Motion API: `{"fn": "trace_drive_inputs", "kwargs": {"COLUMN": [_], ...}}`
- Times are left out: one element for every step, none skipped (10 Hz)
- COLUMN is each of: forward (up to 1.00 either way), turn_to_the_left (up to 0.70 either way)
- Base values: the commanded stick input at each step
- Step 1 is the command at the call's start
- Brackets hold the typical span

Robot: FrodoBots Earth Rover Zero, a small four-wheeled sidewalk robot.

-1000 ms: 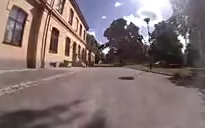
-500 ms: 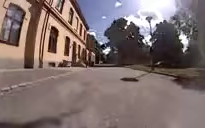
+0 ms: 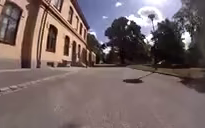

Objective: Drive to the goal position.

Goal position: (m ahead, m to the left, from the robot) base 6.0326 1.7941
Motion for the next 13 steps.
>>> {"fn": "trace_drive_inputs", "kwargs": {"forward": [0.85,0.85,0.85,0.85,0.85,0.85,0.85,0.85,0.85,0.85,0.85,0.85,0.85], "turn_to_the_left": [-0.24,-0.12,0.0,0.0,0.0,0.0,0.0,0.0,0.0,0.0,0.0,0.0,0.0]}}
